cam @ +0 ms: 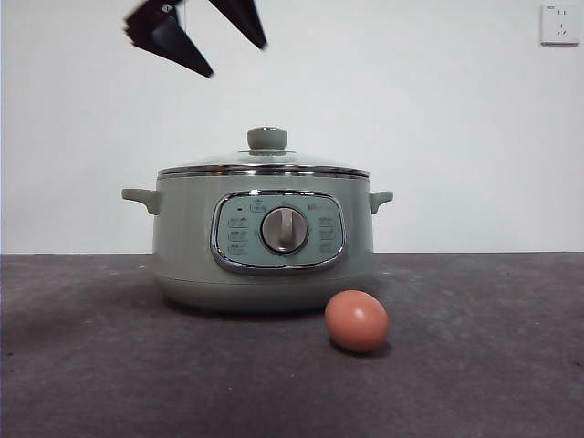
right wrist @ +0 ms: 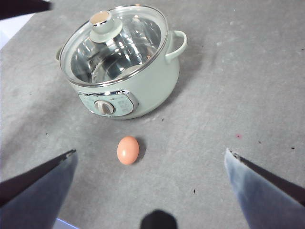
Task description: Pick up the egg,open the lid,put the egg in the pot,close the lid
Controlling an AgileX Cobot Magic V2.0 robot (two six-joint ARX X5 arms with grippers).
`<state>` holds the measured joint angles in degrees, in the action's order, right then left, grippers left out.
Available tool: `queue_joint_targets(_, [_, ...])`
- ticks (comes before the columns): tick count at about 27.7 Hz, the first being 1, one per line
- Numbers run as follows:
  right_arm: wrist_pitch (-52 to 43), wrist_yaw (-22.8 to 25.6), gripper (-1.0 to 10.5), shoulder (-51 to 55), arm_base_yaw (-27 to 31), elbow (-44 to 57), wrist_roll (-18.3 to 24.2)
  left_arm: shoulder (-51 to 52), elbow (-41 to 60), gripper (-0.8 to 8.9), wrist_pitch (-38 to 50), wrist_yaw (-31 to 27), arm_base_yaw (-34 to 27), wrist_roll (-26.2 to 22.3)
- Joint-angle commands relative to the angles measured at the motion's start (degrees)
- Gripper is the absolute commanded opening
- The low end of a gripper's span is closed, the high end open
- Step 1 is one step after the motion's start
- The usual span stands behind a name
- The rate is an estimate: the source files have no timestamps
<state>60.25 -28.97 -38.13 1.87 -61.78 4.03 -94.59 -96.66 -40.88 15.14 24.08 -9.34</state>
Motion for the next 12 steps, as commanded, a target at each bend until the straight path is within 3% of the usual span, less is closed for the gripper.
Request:
queue_joint_targets(1, [-0.22, -0.24, 6.9, -0.15, -0.02, -0.11, 0.09, -3.93, -2.21, 7.28, 0.76, -0.87, 1.11, -1.9])
queue_joint_targets(12, [-0.2, -0.22, 6.9, -0.7, -0.02, -0.11, 0.11, -13.49, -2.47, 7.22, 7.04, -2.16, 1.9, -1.55])
